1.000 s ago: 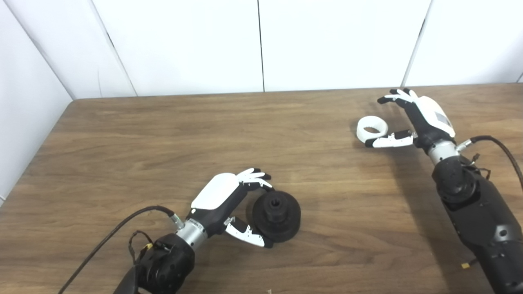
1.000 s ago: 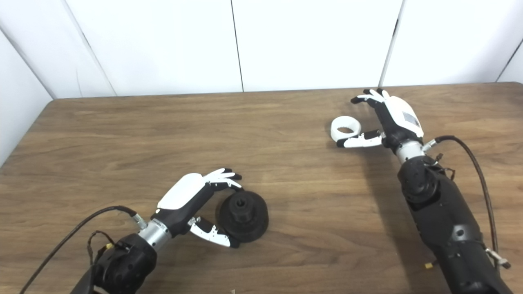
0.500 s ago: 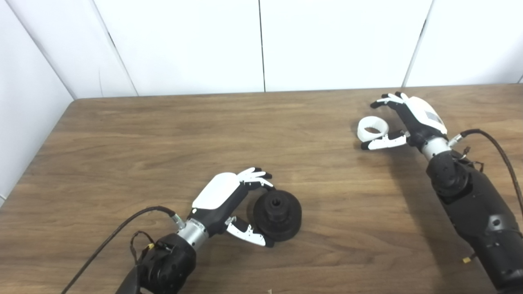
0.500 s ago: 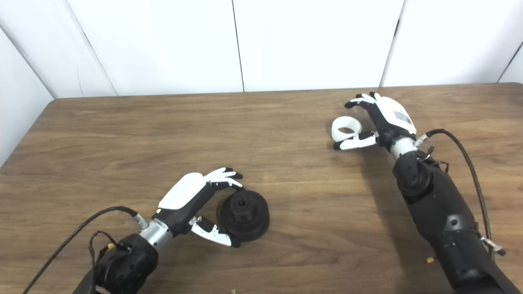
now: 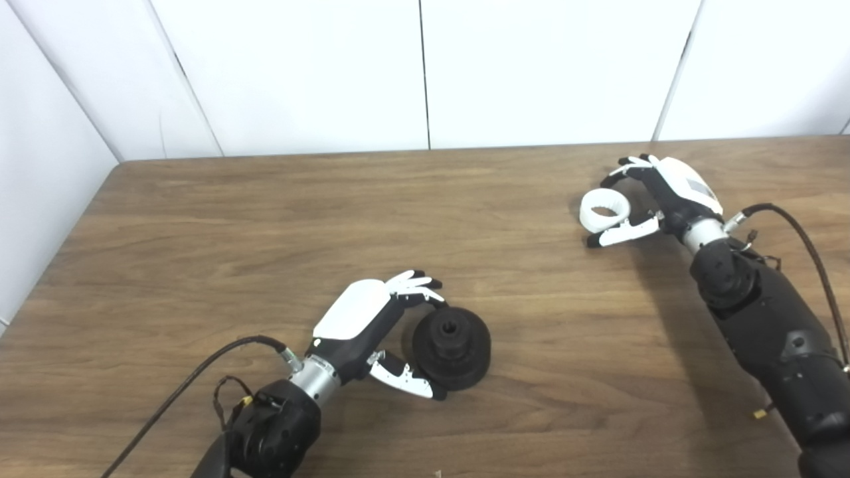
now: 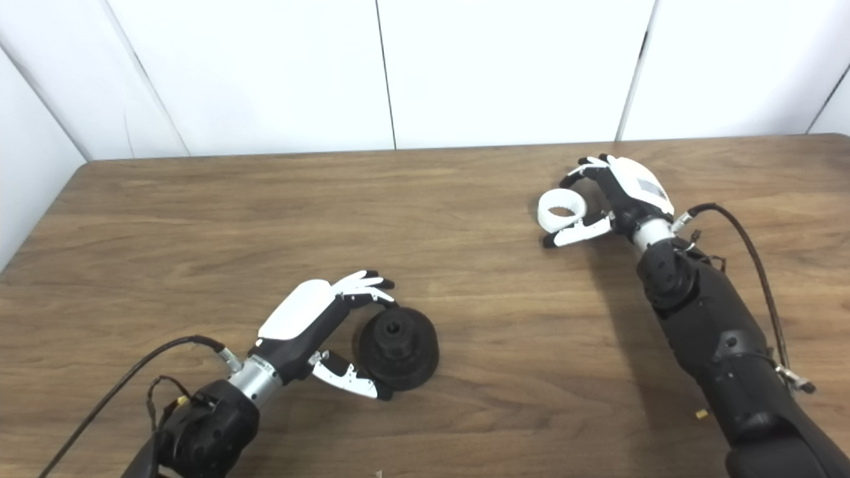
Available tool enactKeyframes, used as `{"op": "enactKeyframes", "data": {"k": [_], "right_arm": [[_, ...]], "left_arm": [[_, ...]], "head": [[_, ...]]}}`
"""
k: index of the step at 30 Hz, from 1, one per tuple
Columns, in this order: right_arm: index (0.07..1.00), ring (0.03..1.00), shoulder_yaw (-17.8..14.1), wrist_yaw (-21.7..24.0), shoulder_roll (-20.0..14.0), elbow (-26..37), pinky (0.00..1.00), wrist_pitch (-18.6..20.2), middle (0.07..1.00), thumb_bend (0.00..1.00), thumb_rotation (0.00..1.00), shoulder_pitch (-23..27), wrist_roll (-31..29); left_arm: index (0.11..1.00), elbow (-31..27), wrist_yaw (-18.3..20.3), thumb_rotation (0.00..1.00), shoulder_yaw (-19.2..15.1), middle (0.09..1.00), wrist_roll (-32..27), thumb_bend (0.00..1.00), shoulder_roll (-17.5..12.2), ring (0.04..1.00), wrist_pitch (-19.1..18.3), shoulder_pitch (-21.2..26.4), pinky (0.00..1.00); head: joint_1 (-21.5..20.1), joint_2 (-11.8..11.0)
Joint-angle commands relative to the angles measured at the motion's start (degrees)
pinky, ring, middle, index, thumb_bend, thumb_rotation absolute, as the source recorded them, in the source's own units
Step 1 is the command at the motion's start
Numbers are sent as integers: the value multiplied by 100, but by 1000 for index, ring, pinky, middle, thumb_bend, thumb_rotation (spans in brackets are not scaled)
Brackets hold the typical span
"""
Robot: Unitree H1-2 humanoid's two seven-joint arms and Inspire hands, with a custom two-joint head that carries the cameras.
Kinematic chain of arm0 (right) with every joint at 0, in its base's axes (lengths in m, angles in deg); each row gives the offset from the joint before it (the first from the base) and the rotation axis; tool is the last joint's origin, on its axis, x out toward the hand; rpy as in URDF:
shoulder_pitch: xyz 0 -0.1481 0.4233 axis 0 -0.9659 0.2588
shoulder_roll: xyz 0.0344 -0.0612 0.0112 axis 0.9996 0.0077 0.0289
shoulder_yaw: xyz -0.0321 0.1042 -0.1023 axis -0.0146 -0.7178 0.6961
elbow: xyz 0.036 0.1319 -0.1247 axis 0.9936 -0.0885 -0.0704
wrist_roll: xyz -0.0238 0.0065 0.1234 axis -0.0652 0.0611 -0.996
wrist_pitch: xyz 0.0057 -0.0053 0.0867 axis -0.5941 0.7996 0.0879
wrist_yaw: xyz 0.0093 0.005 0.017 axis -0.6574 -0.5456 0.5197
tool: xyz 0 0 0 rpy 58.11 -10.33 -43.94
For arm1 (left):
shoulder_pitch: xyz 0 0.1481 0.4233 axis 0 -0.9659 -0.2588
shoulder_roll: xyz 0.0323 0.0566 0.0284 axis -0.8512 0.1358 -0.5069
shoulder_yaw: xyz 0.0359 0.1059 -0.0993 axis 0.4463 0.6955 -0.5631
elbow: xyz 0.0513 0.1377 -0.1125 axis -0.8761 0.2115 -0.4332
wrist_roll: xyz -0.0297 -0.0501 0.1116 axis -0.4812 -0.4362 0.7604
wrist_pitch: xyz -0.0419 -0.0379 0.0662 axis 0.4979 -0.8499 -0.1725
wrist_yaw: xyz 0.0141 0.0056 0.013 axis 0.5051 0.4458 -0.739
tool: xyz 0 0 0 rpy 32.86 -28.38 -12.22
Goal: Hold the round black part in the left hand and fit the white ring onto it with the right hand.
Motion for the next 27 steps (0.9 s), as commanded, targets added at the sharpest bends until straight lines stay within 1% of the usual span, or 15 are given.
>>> {"op": "enactKeyframes", "data": {"k": [1, 5, 13, 16, 17, 18, 19, 20, 22, 27], "right_arm": [[667, 998, -1, -107, -97, -34, 1000, -150, 911, 947, 341, 315, -14], [660, 1000, -18, -137, -97, -54, 1000, -190, 910, 931, 368, 304, -79], [623, 986, -64, -284, -88, -21, 994, -306, 897, 876, 337, 246, -150], [593, 980, -80, -318, -88, 18, 980, -334, 892, 841, 314, 216, -192], [568, 979, -81, -323, -90, 40, 979, -338, 890, 771, 280, 205, -200], [530, 979, -81, -336, -93, 51, 977, -349, 890, 650, 221, 197, -202], [507, 977, -85, -355, -95, 43, 969, -379, 887, 575, 184, 192, -213], [498, 975, -83, -384, -97, 41, 960, -407, 885, 550, 171, 187, -211], [492, 967, -81, -442, -103, 43, 938, -460, 879, 530, 160, 175, -221], [489, 956, -75, -517, -116, -5, 912, -535, 865, 523, 154, 179, -207]], "left_arm": [[619, 18, 135, 233, 37, 877, 67, 782, -45, 945, -25, 6, 835], [616, 17, 132, 240, 42, 876, 74, 785, -46, 942, -6, 11, 832], [622, 32, 111, 243, 60, 881, 90, 779, -9, 949, -3, -1, 837], [621, 37, 90, 242, 64, 882, 101, 778, -2, 950, 17, -4, 839], [621, 40, 82, 240, 64, 882, 104, 777, -2, 951, 26, -7, 839], [621, 44, 77, 238, 63, 883, 101, 777, 0, 952, 29, -11, 840], [621, 46, 75, 237, 62, 884, 99, 778, 3, 953, 27, -15, 841], [622, 50, 73, 237, 60, 884, 91, 778, 6, 953, 26, -19, 841], [620, 46, 67, 237, 59, 883, 95, 781, 12, 952, 22, -28, 837], [622, 55, 59, 235, 58, 885, 101, 784, 28, 954, 6, -40, 833]], "head": [[4, 2], [4, 2], [13, -10], [16, -4], [15, -3], [15, -6], [16, -6], [15, -4], [13, 1], [10, -3]]}}
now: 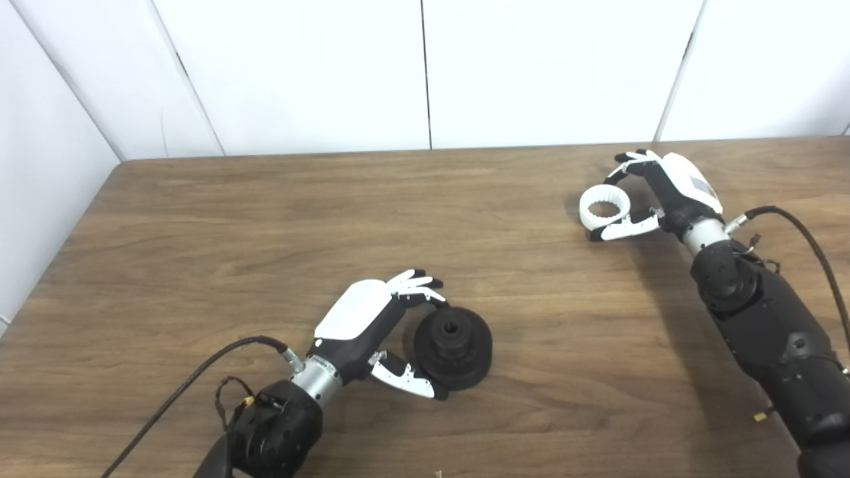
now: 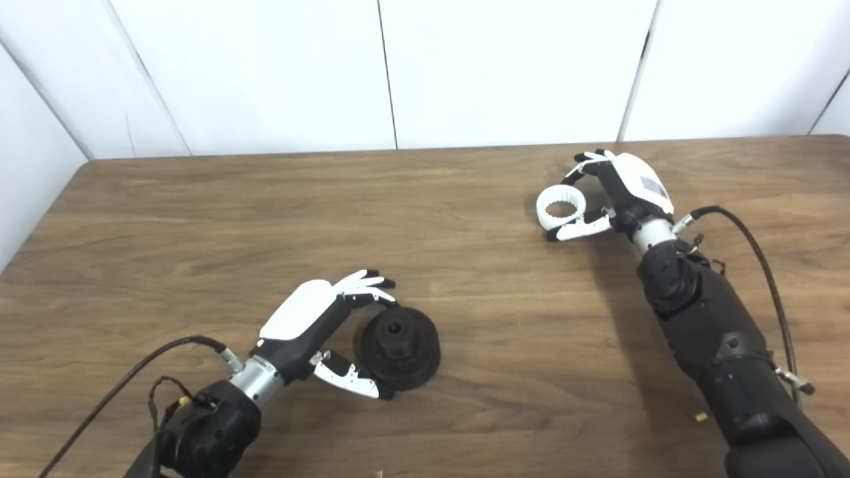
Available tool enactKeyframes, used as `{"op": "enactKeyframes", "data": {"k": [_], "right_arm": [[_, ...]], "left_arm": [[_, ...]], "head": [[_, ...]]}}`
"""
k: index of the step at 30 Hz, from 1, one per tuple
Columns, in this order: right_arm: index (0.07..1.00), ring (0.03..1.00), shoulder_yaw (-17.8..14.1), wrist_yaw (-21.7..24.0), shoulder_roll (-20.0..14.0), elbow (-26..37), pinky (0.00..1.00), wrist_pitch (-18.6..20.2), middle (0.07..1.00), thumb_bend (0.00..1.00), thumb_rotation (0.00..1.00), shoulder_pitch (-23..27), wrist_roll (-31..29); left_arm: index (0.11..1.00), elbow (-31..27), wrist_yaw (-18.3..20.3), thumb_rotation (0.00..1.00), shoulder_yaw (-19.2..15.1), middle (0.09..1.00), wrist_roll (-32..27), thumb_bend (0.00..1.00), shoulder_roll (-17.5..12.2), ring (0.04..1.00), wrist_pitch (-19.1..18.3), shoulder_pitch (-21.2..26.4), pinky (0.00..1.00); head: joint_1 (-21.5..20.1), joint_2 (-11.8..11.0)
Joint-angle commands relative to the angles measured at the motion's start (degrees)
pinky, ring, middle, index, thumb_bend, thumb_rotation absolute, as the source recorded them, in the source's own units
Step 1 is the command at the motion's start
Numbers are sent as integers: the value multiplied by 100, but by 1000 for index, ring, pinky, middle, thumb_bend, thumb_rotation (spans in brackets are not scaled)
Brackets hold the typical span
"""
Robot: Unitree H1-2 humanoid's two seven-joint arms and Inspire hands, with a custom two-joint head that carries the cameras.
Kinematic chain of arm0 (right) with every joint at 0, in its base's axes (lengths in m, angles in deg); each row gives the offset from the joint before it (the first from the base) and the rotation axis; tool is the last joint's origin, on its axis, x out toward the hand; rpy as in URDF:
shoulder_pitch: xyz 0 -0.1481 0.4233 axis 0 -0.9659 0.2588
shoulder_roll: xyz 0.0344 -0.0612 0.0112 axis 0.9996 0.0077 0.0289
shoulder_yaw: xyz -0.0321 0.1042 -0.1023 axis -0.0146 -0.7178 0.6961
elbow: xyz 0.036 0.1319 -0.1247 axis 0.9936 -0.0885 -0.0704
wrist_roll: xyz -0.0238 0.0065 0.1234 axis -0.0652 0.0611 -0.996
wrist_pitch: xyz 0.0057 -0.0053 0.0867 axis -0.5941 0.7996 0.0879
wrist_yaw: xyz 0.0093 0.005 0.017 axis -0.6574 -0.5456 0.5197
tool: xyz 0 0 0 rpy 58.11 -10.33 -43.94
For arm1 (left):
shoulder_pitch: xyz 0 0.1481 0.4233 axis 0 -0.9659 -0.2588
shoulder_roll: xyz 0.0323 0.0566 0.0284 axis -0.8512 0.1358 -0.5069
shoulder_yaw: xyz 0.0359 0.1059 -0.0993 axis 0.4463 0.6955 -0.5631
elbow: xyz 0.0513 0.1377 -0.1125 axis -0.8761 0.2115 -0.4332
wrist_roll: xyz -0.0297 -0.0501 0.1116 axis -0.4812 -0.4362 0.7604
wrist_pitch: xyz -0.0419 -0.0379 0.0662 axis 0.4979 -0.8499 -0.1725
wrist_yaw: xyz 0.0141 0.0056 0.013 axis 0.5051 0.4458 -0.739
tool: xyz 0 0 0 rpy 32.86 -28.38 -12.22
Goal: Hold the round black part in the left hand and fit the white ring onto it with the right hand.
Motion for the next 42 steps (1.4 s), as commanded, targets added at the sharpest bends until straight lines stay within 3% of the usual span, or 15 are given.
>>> {"op": "enactKeyframes", "data": {"k": [1, 13, 22, 30, 42], "right_arm": [[489, 956, -53, -175, -123, 33, 911, -149, 864, 523, 154, 205, 27], [488, 953, -156, 35, -115, 350, 894, -77, 856, 523, 151, 94, -202], [487, 937, -455, 721, -21, 1826, 884, 391, 844, 523, 152, -424, -745], [487, 938, -802, 1257, 178, 2962, 995, 982, 843, 525, 152, -772, -1535], [489, 947, -528, 2091, 183, 5073, 1000, 2063, 847, 524, 152, -1258, -1626]], "left_arm": [[622, 60, 76, 233, 57, 885, 103, 785, -4, 954, -12, -33, 831], [623, 84, 70, 245, 71, 885, 179, 779, 65, 953, -29, -32, 830], [618, 109, 59, 233, 52, 885, 193, 788, 100, 951, -59, -32, 833], [618, 194, 15, 224, 53, 884, 158, 788, 159, 953, -17, -20, 846], [620, 229, -24, 234, 87, 882, 217, 787, 195, 953, -14, -13, 854]], "head": [[3, 9], [62, 26], [50, 61], [74, 86], [122, 128]]}}
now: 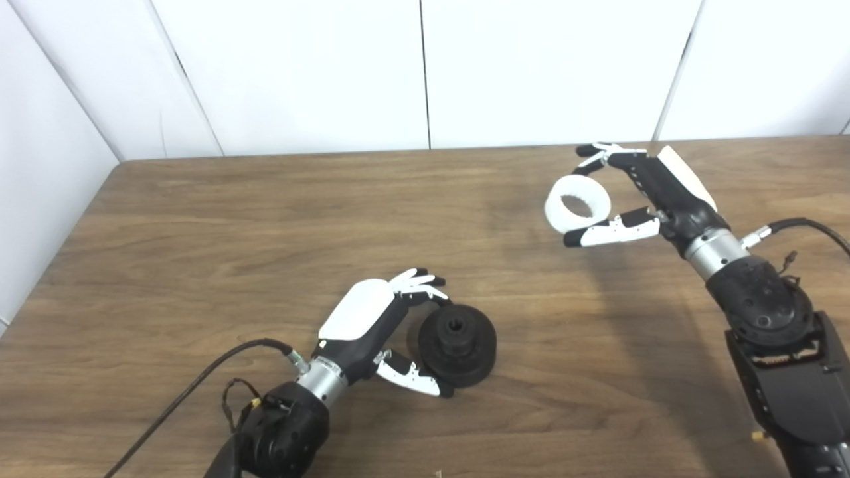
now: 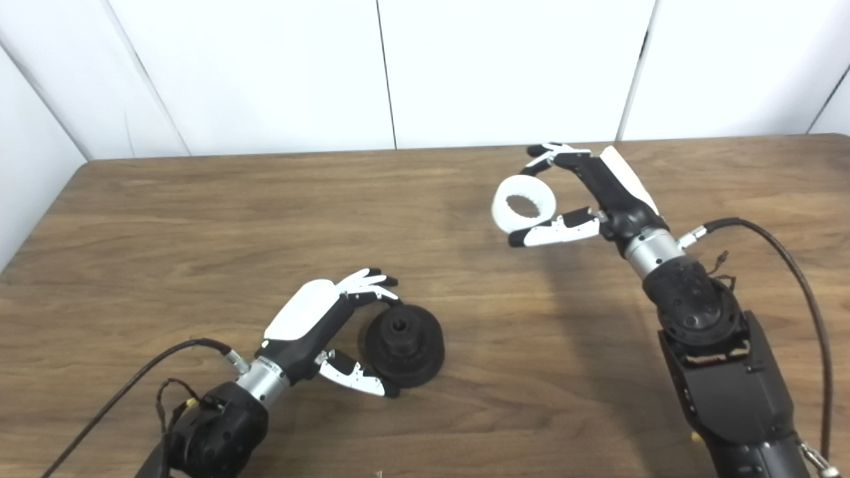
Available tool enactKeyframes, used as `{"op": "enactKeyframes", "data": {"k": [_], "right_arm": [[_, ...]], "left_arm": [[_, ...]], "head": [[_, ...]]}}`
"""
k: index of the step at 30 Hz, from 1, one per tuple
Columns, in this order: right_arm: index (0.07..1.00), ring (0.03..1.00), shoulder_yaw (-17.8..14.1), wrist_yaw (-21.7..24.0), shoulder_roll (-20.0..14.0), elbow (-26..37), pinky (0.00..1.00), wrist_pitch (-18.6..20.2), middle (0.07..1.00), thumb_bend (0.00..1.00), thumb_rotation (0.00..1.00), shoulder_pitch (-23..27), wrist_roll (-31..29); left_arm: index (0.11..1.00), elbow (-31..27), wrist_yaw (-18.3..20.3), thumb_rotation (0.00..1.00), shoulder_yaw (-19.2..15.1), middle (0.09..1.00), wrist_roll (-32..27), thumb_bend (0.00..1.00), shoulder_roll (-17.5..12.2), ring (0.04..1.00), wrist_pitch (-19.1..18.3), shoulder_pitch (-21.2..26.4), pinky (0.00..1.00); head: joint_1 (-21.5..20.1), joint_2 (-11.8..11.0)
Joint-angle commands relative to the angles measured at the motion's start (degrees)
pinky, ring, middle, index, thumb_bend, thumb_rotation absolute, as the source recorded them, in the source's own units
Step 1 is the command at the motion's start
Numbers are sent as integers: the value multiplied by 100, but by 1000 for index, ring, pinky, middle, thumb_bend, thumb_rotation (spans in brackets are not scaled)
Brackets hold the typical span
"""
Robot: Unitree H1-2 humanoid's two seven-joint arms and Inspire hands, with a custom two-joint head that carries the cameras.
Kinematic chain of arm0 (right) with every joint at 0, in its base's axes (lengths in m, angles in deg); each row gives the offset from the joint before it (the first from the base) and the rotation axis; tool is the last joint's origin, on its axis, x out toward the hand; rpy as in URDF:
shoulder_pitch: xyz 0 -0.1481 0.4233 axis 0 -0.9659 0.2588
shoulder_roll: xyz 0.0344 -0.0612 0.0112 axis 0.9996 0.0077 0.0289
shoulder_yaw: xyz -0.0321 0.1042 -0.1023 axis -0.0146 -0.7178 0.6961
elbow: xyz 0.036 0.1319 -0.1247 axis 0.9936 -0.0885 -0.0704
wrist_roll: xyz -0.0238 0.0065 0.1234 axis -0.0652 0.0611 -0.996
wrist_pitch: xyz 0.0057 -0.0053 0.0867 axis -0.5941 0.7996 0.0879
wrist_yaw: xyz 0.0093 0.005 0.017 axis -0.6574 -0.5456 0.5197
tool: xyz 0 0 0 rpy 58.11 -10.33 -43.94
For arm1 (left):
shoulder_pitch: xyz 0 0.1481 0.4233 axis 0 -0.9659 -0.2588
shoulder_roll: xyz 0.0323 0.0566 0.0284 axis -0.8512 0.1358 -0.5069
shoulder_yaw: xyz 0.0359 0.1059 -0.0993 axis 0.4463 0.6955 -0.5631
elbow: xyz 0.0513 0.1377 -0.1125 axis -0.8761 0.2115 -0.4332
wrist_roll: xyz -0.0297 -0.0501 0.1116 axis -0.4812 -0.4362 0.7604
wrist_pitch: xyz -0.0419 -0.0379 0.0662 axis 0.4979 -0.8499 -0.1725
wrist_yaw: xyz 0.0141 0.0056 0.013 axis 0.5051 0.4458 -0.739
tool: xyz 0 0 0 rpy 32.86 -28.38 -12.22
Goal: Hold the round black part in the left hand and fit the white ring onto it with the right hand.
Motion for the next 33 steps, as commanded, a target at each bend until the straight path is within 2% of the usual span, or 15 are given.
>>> {"op": "enactKeyframes", "data": {"k": [1, 6, 15, 25, 33], "right_arm": [[489, 947, 55, 113, -39, 412, 1000, 99, 847, 524, 152, 67, 26], [489, 945, 318, 352, -1, 865, 975, 291, 848, 525, 148, -40, 123], [489, 964, 689, 696, 41, 1209, 962, 438, 854, 525, 148, -142, 150], [488, 973, 1060, 955, 75, 1188, 902, 447, 852, 525, 150, -181, 329], [488, 983, 1184, 960, 200, 1054, 917, 422, 860, 525, 151, -199, 375]], "left_arm": [[619, 110, 90, 235, 95, 881, 116, 787, 1, 952, -24, 7, 854], [615, 74, 108, 234, 81, 879, 102, 788, -5, 947, -44, 9, 856], [618, 75, 134, 244, 84, 877, 122, 794, -11, 946, -73, 48, 870], [621, 61, 160, 245, 81, 879, 111, 787, -12, 949, -86, 68, 866], [616, 30, 162, 234, 91, 874, 146, 796, 19, 944, -119, 61, 847]], "head": [[8, 5], [24, 50], [42, 80], [32, 96], [24, 138]]}}
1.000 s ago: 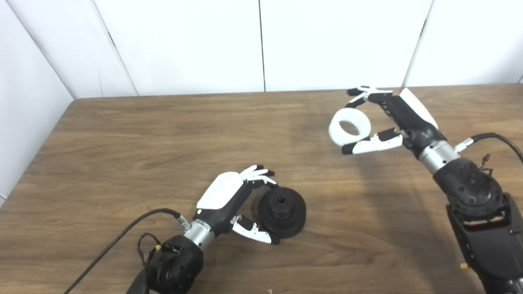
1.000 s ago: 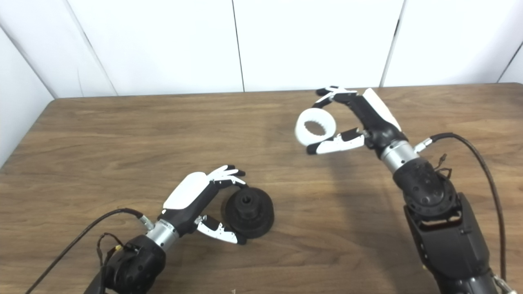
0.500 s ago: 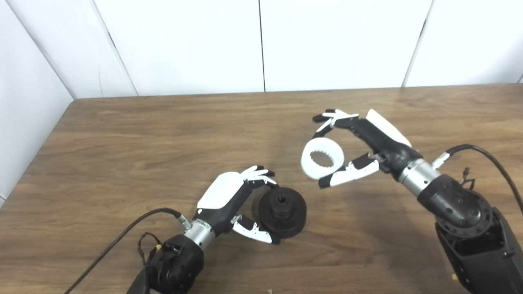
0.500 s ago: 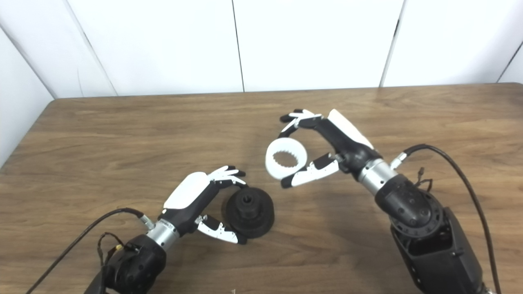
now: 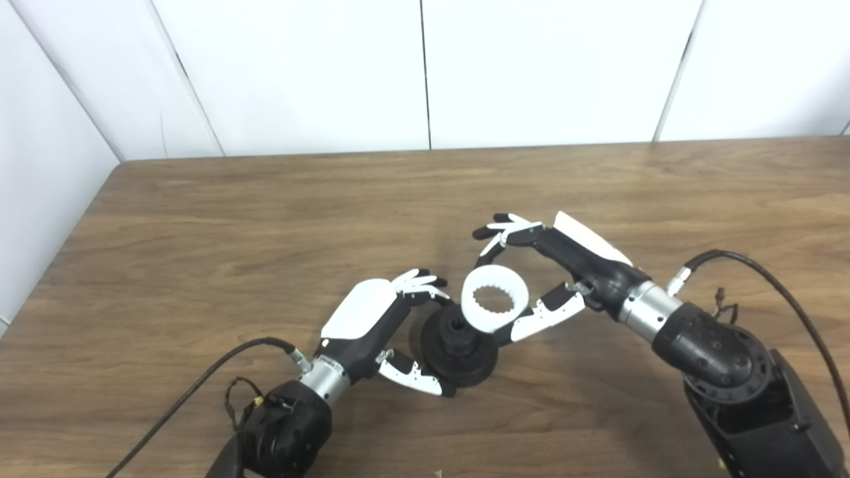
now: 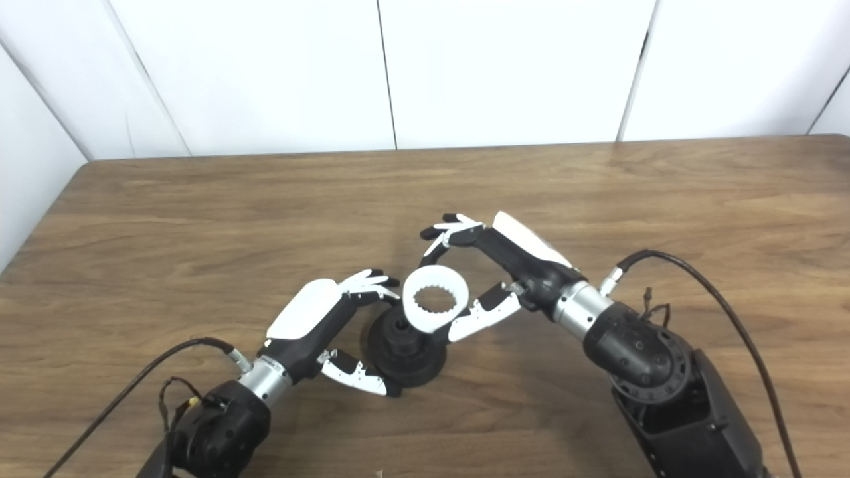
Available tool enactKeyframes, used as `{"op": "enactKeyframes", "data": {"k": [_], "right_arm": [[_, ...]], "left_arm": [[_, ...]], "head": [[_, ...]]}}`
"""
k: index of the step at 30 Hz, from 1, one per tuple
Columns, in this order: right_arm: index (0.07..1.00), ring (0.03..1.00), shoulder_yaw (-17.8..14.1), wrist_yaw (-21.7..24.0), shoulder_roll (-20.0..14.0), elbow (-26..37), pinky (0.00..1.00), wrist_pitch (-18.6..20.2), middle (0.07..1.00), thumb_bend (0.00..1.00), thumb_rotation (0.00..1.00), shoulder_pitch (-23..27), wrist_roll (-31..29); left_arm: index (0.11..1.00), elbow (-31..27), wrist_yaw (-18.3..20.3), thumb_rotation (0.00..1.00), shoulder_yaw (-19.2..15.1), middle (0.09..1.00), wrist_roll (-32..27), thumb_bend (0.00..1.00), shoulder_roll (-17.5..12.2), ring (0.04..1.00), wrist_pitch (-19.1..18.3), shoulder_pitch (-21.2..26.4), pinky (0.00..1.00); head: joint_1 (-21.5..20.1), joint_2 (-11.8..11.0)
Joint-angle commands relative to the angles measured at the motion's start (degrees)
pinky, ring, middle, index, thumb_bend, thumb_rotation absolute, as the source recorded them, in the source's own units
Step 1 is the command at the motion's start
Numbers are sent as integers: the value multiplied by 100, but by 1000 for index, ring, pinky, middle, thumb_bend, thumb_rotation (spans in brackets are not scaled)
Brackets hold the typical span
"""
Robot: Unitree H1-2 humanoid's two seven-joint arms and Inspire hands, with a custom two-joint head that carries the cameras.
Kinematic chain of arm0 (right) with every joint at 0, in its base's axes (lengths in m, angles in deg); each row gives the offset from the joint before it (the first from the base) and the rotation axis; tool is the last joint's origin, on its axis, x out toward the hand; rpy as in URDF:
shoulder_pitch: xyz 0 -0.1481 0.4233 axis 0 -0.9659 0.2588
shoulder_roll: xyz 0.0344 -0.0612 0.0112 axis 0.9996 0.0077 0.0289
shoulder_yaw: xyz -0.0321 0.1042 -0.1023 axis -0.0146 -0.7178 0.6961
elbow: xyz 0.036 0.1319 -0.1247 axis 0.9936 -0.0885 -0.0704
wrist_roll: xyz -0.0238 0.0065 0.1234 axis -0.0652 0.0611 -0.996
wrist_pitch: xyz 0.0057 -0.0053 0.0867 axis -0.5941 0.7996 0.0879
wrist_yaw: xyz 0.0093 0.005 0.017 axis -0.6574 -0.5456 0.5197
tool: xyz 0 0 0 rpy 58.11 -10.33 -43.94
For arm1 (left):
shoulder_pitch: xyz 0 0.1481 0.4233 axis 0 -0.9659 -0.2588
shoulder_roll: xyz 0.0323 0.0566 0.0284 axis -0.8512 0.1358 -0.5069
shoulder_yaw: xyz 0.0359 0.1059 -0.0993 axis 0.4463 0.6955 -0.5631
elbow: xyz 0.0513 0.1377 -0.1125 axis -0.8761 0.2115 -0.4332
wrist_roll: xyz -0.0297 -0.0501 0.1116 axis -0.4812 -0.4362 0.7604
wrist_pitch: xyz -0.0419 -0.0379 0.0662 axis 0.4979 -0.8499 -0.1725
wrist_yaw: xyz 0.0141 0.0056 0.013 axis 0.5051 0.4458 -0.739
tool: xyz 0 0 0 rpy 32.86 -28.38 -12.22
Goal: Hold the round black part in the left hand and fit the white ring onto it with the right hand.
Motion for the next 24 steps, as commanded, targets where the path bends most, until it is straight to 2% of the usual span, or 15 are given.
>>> {"op": "enactKeyframes", "data": {"k": [1, 16, 24], "right_arm": [[488, 984, -15, -26, 48, 65, 921, -116, 860, 525, 151, 166, 26], [488, 983, 205, -5, 88, -183, 927, -258, 851, 524, 155, 263, 141], [489, 983, 221, 19, 106, -218, 924, -268, 852, 525, 153, 279, 117]], "left_arm": [[615, 36, 110, 235, 81, 874, 124, 796, 9, 943, -74, 28, 843], [618, -36, 202, 250, 87, 879, 147, 789, -16, 947, -118, 40, 860], [615, -63, 203, 254, 96, 879, 157, 792, 11, 949, -137, 60, 914]], "head": [[7, 6], [-4, 66], [14, 88]]}}
